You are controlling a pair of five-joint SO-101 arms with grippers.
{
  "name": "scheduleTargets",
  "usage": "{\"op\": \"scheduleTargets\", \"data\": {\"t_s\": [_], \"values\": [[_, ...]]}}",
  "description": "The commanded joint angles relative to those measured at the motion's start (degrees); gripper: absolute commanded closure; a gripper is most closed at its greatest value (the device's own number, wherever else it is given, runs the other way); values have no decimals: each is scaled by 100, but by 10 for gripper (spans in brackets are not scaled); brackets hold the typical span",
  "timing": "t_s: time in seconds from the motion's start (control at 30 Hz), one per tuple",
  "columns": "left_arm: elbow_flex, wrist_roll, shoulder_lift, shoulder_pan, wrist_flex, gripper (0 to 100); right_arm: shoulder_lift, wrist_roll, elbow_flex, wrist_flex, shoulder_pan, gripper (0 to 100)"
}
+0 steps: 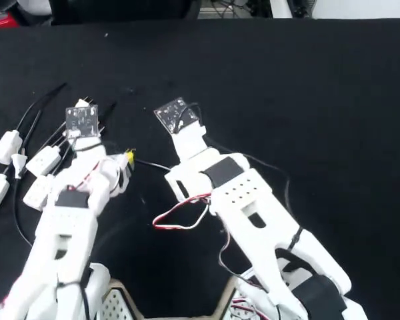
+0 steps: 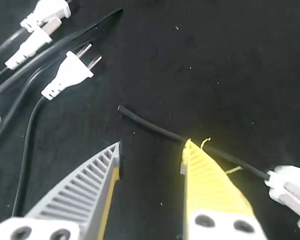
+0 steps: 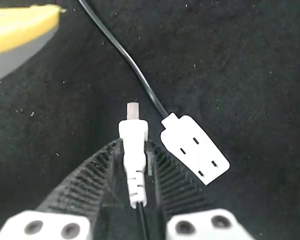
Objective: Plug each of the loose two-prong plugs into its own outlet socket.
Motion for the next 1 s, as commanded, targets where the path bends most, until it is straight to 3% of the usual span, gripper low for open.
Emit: {"op": "scheduleTargets", "data": {"t_s": [0.0,0.4,0.7,0.97], "values": [[-840,-35,993,-4,-387,798,31,-9,-347,62,88,988],[-3152,-35,4255,-57,-369,798,40,0,-356,273,325,988],[-3213,9,4396,101,-404,798,48,0,-743,1266,334,988],[-3231,158,4659,347,-413,798,57,9,-708,1363,316,988]]}}
